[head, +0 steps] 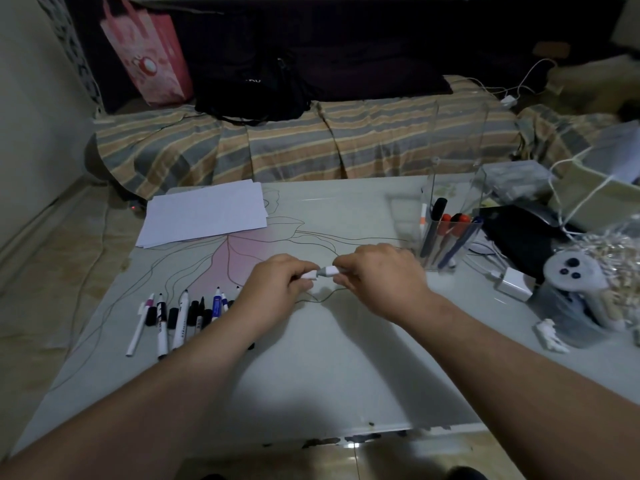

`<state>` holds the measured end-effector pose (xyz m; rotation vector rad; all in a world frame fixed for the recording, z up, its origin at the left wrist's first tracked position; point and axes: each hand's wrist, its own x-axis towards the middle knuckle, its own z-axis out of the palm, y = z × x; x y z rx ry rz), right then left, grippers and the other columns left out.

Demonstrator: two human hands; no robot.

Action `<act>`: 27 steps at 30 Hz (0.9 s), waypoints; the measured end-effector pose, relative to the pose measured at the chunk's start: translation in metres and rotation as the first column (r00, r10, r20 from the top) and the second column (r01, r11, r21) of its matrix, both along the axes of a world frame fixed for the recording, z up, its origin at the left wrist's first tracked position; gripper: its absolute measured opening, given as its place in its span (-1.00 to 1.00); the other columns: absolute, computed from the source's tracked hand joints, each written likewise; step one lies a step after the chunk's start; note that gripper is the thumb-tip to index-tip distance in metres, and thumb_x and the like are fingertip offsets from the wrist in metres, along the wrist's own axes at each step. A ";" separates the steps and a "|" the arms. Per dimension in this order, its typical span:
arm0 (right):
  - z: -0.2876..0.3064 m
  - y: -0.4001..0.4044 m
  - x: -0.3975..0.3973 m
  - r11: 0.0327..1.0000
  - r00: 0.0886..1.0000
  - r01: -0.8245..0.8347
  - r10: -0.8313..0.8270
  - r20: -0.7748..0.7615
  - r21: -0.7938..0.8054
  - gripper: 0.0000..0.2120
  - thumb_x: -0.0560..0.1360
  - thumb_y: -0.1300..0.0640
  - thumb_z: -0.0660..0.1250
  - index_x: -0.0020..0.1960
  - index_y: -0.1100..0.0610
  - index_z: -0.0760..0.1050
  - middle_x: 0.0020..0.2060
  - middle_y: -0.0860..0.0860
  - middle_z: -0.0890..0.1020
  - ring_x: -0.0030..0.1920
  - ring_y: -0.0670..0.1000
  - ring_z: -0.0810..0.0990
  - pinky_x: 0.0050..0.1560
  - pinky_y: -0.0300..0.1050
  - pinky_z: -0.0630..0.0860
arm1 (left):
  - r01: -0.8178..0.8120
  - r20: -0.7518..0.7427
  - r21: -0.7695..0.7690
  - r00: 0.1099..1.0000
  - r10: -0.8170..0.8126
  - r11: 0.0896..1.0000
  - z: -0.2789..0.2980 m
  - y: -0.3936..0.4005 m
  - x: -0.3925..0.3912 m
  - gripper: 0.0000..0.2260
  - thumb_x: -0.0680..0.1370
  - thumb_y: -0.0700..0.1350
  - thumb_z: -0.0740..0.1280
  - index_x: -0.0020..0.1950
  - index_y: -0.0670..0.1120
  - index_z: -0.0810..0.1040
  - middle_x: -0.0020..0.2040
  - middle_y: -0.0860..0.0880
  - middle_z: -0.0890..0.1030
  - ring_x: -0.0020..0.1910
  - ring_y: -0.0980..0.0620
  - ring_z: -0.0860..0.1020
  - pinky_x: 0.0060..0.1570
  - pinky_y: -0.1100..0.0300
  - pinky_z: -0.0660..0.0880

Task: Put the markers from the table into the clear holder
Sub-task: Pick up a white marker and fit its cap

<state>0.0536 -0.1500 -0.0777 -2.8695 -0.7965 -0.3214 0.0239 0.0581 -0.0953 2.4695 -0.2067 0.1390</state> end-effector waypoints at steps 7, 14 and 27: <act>0.003 0.007 -0.001 1.000 0.999 -0.004 0.003 0.044 0.029 -0.67 0.59 -0.27 0.21 -0.10 -0.04 0.49 -0.31 -0.07 0.42 -0.13 0.12 0.56 -0.27 -0.07 0.29 | -0.036 0.114 0.013 0.993 0.034 0.999 0.008 -0.011 0.003 -0.82 0.59 -0.10 0.37 0.16 0.01 0.68 -0.03 0.01 0.62 -0.01 0.03 0.53 -0.11 0.28 0.26; -0.003 0.001 -0.008 0.998 1.000 0.004 -0.004 0.000 0.062 -0.70 0.59 -0.28 0.23 -0.14 -0.08 0.44 -0.30 -0.09 0.43 -0.15 0.08 0.57 -0.27 -0.08 0.29 | 0.014 0.123 0.099 0.992 -0.026 0.995 0.007 -0.020 0.001 -0.85 0.59 -0.08 0.38 0.13 -0.01 0.67 -0.09 0.03 0.52 -0.05 -0.01 0.52 -0.12 0.20 0.29; 0.058 -0.073 0.033 0.905 0.993 0.113 -0.092 -0.073 0.410 -0.96 0.61 0.05 0.35 0.00 0.01 0.54 -0.14 -0.07 0.56 -0.11 -0.02 0.53 -0.14 -0.11 0.39 | -0.074 -0.017 -0.342 0.997 0.072 0.937 0.013 -0.072 0.005 -0.82 0.51 0.08 0.45 0.08 0.10 0.64 -0.23 0.04 0.62 -0.25 0.10 0.58 -0.12 0.24 0.52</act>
